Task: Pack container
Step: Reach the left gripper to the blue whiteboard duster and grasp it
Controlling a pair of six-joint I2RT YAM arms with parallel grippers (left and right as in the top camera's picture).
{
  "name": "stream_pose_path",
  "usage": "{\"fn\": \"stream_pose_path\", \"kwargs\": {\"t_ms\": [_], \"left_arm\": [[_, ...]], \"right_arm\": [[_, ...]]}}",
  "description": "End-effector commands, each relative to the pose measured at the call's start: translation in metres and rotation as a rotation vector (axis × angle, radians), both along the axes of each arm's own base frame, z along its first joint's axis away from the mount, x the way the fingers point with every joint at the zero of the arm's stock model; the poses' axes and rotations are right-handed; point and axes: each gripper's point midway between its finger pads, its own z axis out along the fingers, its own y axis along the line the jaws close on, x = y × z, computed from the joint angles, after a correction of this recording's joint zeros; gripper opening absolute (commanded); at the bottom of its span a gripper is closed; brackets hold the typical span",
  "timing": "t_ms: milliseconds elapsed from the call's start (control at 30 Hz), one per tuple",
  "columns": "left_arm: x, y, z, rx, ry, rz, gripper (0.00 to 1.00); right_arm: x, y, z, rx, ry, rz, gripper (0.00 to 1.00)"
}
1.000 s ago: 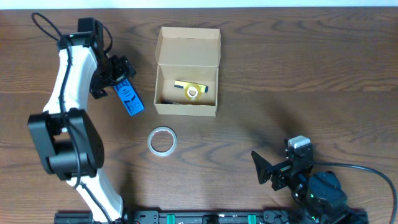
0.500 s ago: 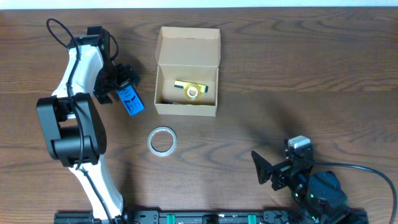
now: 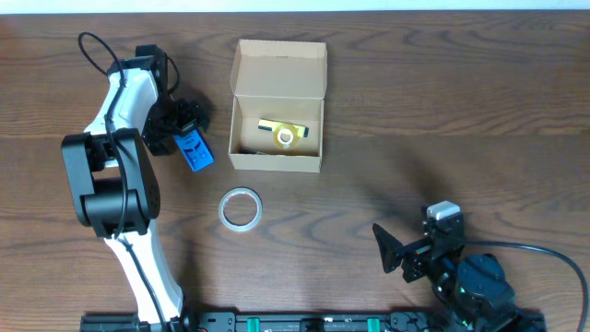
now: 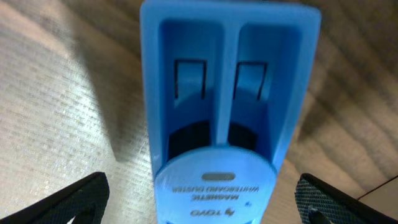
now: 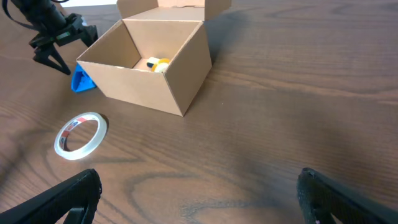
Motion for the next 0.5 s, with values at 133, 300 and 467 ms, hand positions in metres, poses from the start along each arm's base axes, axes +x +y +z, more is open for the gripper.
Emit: {"fn": "stream_pose_path", "kwargs": {"t_ms": [133,300,467], "left_arm": [[0.0069,0.0078,-0.0008,0.032,-0.017,-0.011,0.96],[0.0062,0.0077,-0.0021,0.031,-0.015,-0.01,1.0],[-0.0007,0.0069,-0.009,0.029,0.006,-0.011,0.94]], "right_arm": [[0.001,-0.0024,-0.0002,0.013,0.003,-0.02,0.99],[0.001,-0.0024,-0.0002,0.013,0.003,-0.02,0.99],[0.001,-0.0024,-0.0002,0.013,0.003,-0.02,0.99]]}}
